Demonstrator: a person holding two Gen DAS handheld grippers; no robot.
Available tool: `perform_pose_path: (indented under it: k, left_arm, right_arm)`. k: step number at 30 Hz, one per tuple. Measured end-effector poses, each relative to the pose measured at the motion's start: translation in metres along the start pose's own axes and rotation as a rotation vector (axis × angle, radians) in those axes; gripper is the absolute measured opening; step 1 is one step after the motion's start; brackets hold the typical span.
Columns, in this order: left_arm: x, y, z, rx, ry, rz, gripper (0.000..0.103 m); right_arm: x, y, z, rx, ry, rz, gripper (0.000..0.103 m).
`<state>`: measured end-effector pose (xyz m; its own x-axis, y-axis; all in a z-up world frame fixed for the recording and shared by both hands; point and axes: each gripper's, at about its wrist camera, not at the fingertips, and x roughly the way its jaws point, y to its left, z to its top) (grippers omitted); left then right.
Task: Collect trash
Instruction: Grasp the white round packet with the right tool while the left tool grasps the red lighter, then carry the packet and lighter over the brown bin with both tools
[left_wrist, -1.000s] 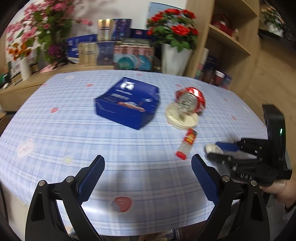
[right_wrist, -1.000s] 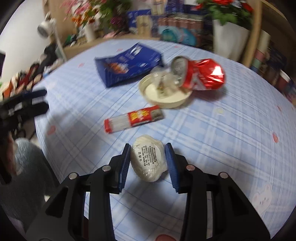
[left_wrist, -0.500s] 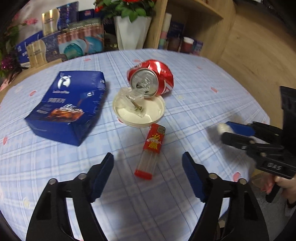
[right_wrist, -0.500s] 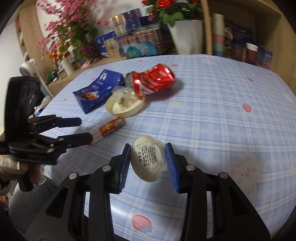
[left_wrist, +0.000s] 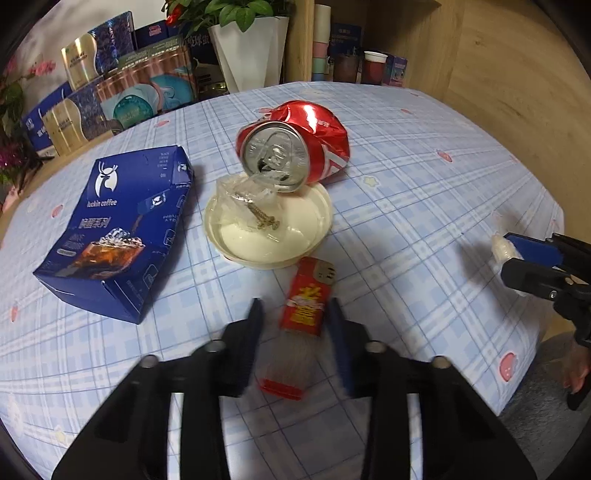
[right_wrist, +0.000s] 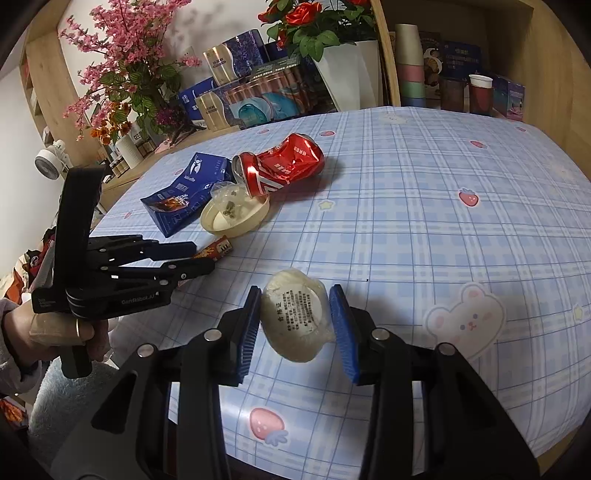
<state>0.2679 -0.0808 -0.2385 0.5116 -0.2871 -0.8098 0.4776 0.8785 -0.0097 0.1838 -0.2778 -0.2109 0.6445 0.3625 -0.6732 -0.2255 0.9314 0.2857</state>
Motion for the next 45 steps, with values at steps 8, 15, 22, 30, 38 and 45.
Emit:
perform_pose_path:
  k: [8, 15, 22, 30, 38, 45]
  left_arm:
    - [-0.017, -0.002, -0.014, -0.015, -0.002, 0.007, 0.023]
    - [-0.054, 0.000, -0.028, -0.089, -0.055, -0.025, 0.023]
    - [-0.106, -0.005, -0.042, -0.151, -0.126, -0.073, 0.023]
    - [-0.162, -0.021, -0.060, -0.145, -0.209, -0.065, 0.023]
    - [-0.200, -0.022, -0.079, -0.184, -0.259, -0.057, 0.023]
    - [-0.224, -0.023, -0.095, -0.216, -0.295, -0.062, 0.023]
  right_arm:
    - [-0.013, 0.005, -0.005, 0.022, -0.015, 0.012, 0.040]
    - [-0.025, 0.013, -0.010, 0.024, -0.023, 0.018, 0.040]
    - [-0.044, 0.028, -0.015, 0.011, -0.044, 0.034, 0.040]
    - [-0.068, 0.048, -0.025, -0.016, -0.052, 0.043, 0.040]
    - [-0.090, 0.068, -0.039, -0.046, -0.050, 0.049, 0.040]
    - [-0.105, 0.083, -0.054, -0.091, -0.038, 0.043, 0.040]
